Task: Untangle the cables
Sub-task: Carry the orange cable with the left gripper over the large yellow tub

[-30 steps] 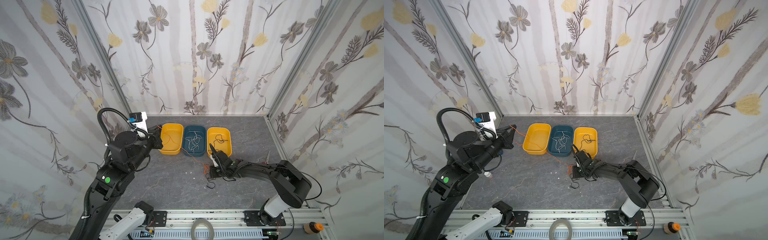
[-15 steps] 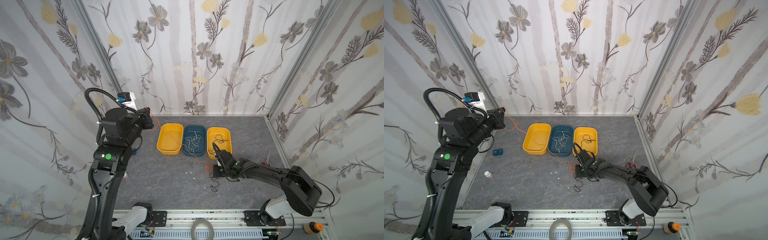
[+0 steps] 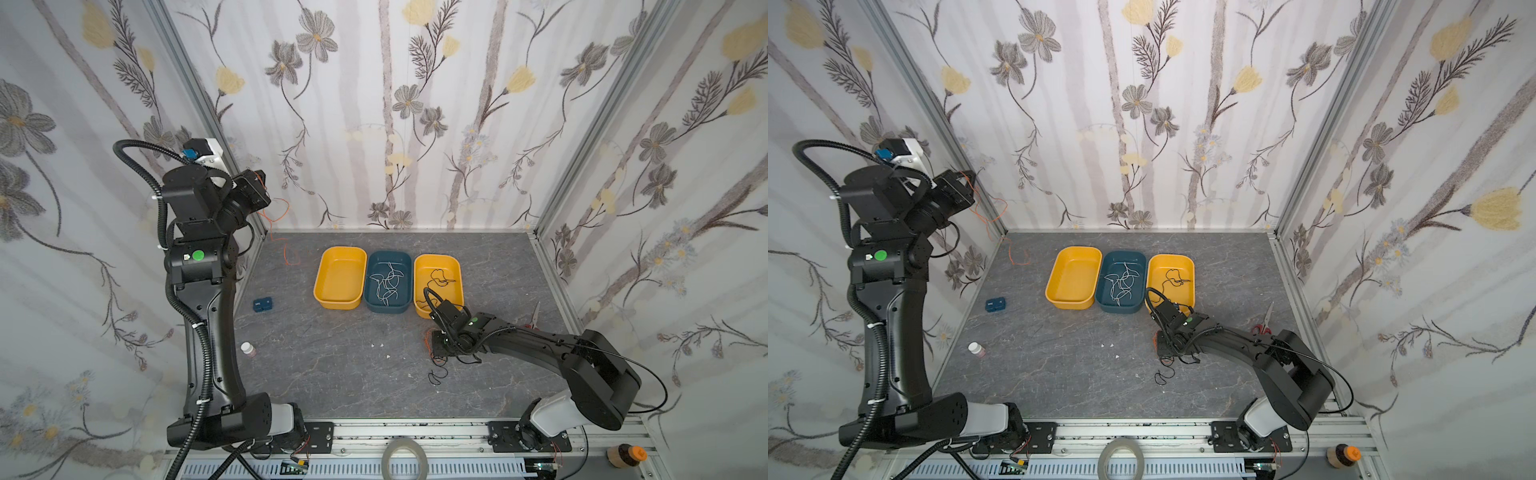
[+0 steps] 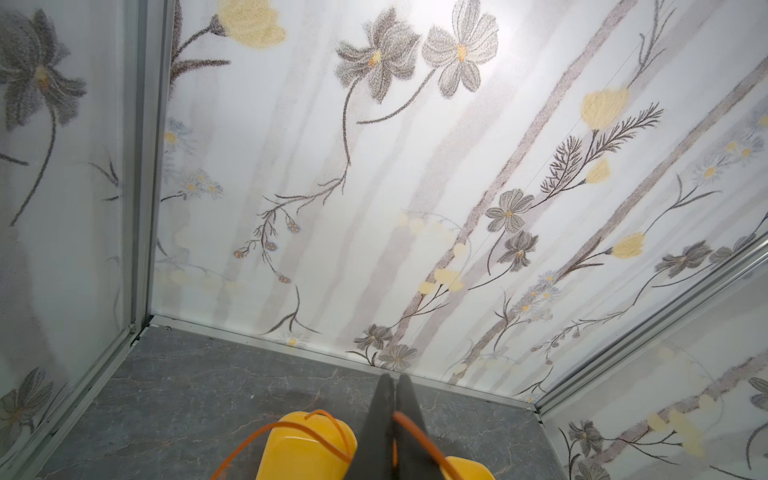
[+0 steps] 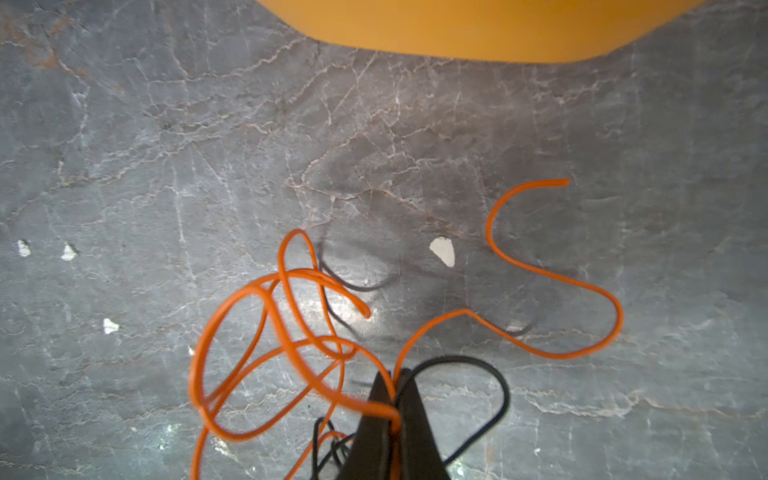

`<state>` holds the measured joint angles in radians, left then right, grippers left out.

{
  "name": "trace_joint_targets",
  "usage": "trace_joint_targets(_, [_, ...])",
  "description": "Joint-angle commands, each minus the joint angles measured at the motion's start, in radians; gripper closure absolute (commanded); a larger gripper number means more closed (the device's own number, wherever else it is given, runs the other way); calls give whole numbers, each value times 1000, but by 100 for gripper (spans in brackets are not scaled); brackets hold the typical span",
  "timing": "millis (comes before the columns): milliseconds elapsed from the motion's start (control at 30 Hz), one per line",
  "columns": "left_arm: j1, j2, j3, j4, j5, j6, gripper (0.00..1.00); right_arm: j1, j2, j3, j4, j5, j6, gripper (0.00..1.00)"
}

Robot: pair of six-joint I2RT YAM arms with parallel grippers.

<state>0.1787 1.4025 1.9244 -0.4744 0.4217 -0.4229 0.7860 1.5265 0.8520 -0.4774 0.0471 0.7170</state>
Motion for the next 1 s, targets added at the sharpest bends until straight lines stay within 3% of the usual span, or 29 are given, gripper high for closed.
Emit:
trace_joint_targets(0, [4,42,35,39,94,-54,100,1,6,23,-37,24,3,93])
trace_joint_targets(133, [-1,84,53,44,158,-80,100,-43,15,39,-26,0,-17,92])
trace_joint_targets(333, [-19,108,79,-9,162,-61,100,-51,25,65,-5,-34,-51,92])
trace_joint_targets(967, [-98,222,-4,-41,14,4,100,-68,-130,-36,51,-21,-34,92])
